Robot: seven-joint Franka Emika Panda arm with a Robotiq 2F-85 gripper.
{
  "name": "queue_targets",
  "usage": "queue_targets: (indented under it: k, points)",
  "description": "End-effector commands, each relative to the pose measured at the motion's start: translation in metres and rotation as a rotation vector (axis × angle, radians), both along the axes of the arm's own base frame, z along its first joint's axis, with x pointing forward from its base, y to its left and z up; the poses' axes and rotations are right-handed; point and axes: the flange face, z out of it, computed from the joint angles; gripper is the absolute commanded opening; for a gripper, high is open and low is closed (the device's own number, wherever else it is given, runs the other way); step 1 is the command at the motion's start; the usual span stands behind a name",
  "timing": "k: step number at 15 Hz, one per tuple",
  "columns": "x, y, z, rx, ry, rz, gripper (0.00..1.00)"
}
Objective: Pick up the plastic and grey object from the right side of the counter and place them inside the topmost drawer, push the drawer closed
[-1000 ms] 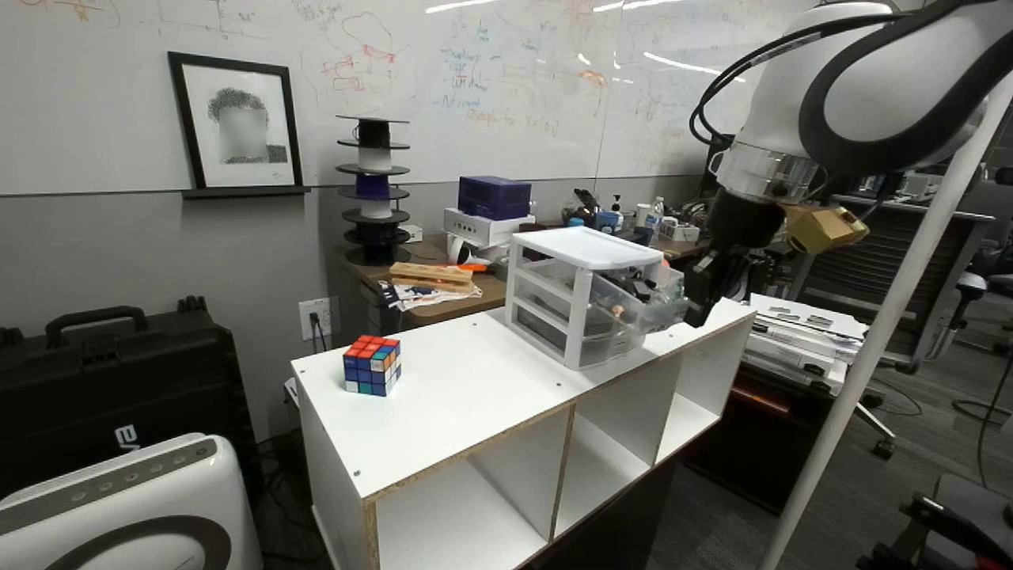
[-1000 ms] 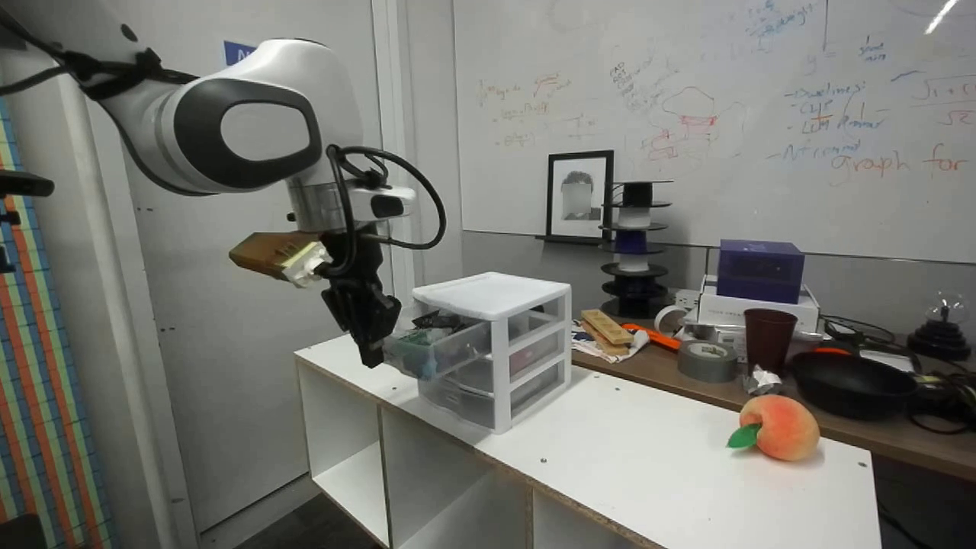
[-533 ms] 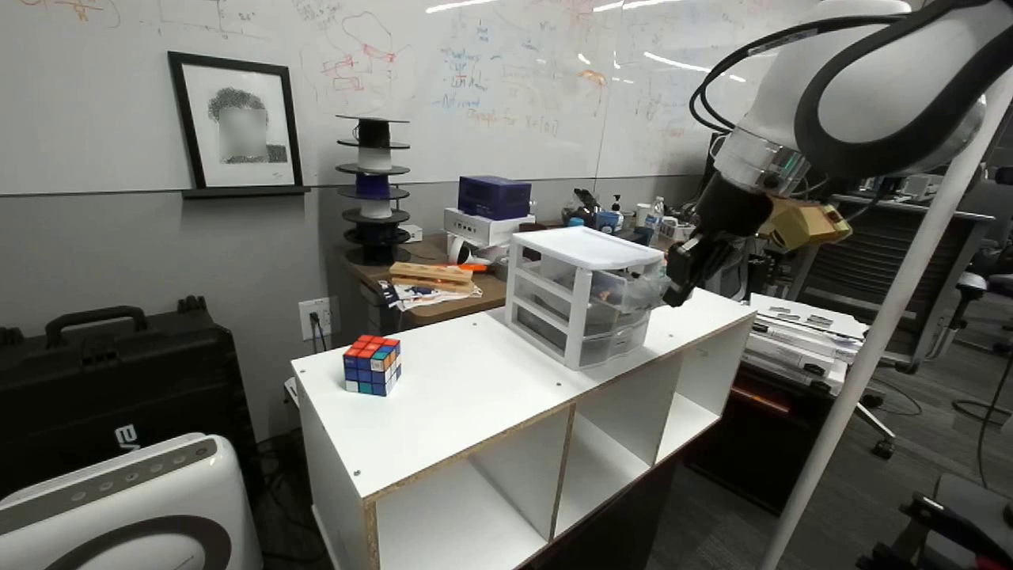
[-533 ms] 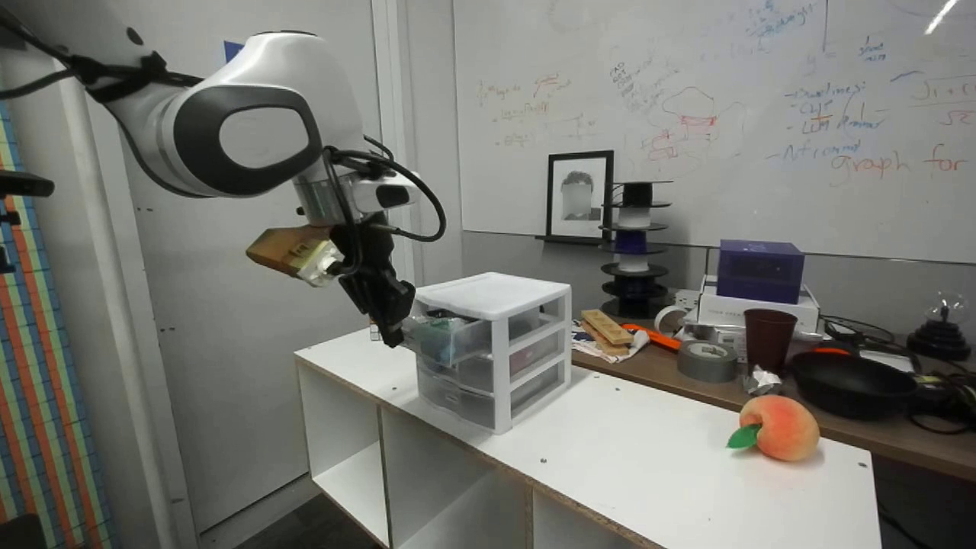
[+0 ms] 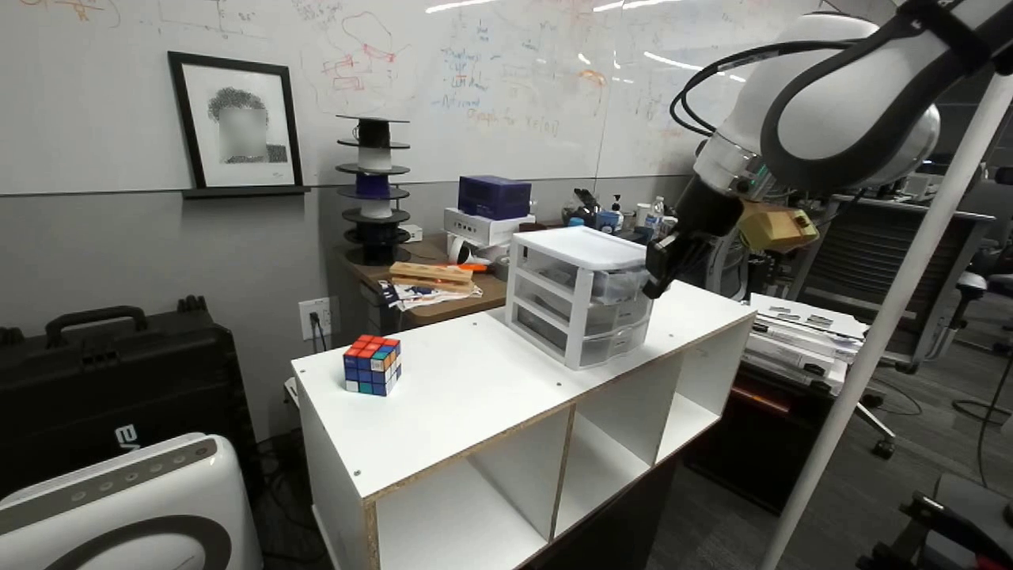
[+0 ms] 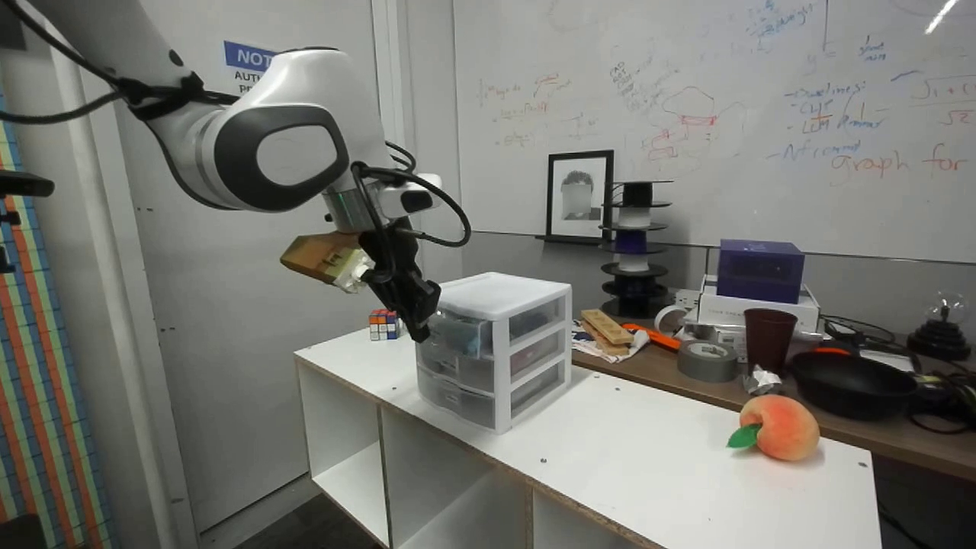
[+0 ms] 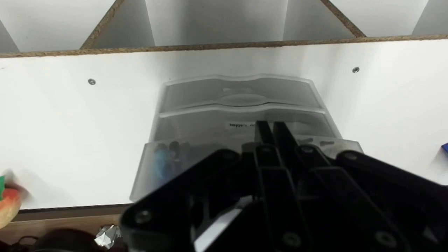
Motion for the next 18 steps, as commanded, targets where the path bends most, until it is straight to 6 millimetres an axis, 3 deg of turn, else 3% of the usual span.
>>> queue_targets:
  k: [1, 4, 8, 14, 18]
  points:
    - [0.034, -0.008, 0.008, -0.005, -0.068, -0.018, 0.10]
    - [0.050, -0.007, 0.010, -0.008, -0.088, -0.016, 0.10]
    - [0.050, -0.007, 0.008, -0.008, -0.074, -0.014, 0.10]
    - [0.000, -0.019, 0.031, 0.014, 0.029, -0.059, 0.10]
    - [-0.051, -0.048, 0.073, 0.057, 0.194, -0.162, 0.10]
